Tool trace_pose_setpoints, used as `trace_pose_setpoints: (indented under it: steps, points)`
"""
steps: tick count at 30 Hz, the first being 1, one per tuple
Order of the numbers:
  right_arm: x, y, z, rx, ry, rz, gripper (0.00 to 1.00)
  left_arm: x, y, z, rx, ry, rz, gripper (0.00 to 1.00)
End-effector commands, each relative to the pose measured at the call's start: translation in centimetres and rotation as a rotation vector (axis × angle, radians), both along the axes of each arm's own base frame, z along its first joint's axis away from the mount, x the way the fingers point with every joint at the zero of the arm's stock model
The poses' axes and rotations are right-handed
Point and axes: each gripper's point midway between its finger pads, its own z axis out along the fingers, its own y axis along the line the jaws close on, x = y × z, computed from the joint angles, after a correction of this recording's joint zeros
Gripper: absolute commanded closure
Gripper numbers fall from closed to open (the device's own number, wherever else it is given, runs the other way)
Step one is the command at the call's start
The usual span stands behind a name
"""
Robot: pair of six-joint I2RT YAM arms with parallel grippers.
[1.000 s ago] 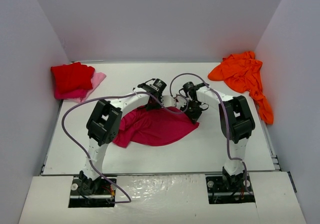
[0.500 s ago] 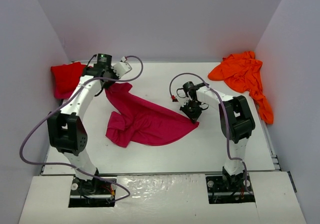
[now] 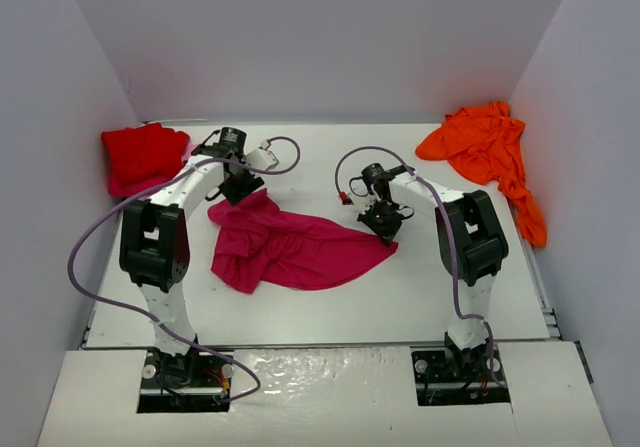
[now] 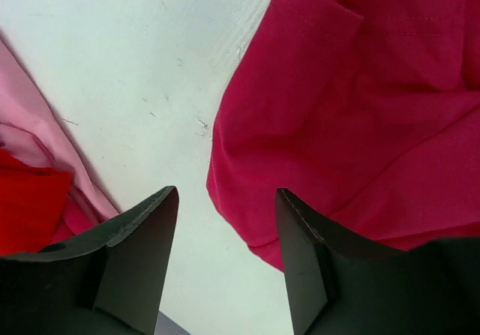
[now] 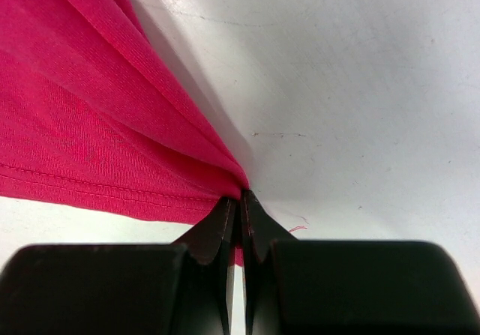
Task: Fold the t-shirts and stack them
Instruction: Flatten out the tshirt
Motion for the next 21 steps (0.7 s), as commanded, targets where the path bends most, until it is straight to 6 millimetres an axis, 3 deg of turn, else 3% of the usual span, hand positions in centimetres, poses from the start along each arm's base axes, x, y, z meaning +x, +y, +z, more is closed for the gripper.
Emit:
trace_pose_setpoints:
  steps: [1, 7, 13, 15, 21]
  points:
    - [-0.1, 0.0, -6.1, -0.006, 0.026, 0.026, 1.00, 2.0, -0.6, 2.6, -0.056, -0.105, 0.016, 0.49]
    - [0.0, 0.2, -6.0, -0.001, 0.025, 0.023, 1.00, 3.6, -1.8, 1.9, -0.079, -0.075, -0.040, 0.49]
    - [-0.4, 0.1, -5.9, 0.005, 0.029, 0.025, 1.00, 5.5, -5.3, 1.8, -0.179, 0.043, -0.184, 0.43]
    - [-0.4, 0.1, -5.8, 0.006, 0.029, 0.024, 1.00, 5.0, -5.6, -0.3, -0.174, 0.152, -0.217, 0.42]
    - [-0.3, 0.0, -5.9, -0.002, 0.030, 0.020, 1.00, 5.0, -7.3, -0.8, -0.187, 0.270, -0.339, 0.42]
